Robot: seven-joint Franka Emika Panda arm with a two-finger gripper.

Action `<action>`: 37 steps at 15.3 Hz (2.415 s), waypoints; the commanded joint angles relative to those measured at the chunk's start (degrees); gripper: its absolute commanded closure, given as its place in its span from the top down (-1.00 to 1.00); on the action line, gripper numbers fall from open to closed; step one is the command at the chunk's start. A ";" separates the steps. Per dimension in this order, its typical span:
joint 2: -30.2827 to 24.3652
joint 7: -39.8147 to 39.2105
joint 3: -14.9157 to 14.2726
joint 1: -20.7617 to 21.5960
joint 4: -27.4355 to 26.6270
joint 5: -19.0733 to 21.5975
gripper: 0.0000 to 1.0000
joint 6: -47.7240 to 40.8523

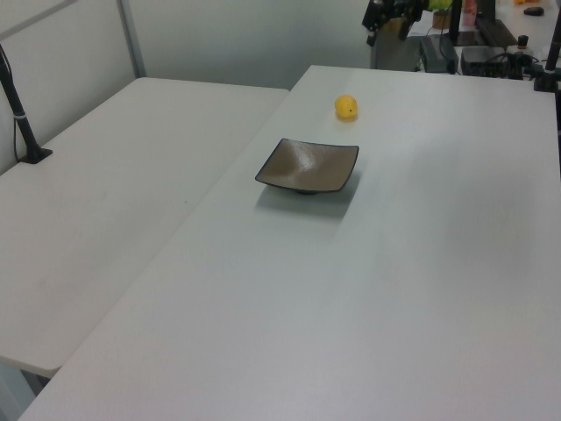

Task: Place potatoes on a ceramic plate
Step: 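Lower the open gripper down over the yellow potato, then close the gripper around the yellow potato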

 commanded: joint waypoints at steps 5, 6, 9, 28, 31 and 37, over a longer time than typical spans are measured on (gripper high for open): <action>9.20 2.93 -0.75 -1.74 2.61 -0.77 1.00 18.65; 10.43 2.93 -0.75 -1.83 2.78 -0.86 1.00 21.28; 14.30 2.85 -0.75 -3.84 2.96 -0.77 1.00 30.43; 32.06 1.53 -0.75 -7.28 8.85 -1.47 1.00 49.44; 32.42 1.53 -0.75 -7.28 8.85 -2.70 1.00 49.52; 34.17 1.53 -0.75 -7.19 8.93 -3.40 1.00 52.69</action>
